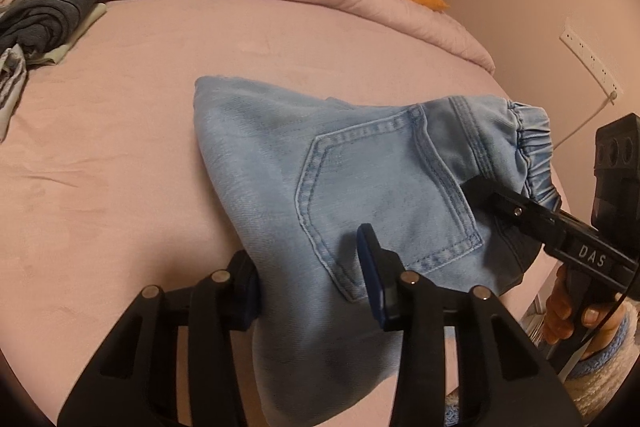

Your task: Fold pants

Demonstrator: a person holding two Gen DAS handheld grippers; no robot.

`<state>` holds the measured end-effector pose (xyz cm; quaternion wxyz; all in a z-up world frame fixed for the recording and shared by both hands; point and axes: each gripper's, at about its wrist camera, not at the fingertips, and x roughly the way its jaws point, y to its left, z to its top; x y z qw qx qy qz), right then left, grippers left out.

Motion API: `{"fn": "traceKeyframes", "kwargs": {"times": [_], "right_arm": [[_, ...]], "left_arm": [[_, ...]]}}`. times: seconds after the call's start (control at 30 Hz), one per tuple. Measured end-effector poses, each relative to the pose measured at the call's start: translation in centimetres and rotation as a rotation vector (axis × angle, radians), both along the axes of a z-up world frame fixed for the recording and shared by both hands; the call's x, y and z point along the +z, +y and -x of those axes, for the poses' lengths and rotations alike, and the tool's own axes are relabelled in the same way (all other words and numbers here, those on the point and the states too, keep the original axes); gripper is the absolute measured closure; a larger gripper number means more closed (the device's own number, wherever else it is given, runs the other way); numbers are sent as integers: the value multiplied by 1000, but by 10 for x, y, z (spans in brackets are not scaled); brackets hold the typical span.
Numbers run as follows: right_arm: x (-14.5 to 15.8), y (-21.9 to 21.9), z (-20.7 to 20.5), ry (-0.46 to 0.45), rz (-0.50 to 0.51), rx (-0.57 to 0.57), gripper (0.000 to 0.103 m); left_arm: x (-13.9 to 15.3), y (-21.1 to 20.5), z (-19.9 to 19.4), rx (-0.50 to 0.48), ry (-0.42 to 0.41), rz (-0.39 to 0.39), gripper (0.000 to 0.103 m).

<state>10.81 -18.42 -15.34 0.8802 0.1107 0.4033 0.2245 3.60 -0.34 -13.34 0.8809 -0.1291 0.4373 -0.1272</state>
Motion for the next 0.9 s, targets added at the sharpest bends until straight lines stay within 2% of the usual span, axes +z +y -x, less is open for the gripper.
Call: {"fn": "traceKeyframes", "kwargs": {"times": [0.4,0.9], "right_arm": [[22,28,8,-101,35,64,55],[37,53,-3,-153,47,118,55]], "left_arm": [[16,19,21,67,-41,-15,63],[33,39,18,113,-78,-33,63]]}}
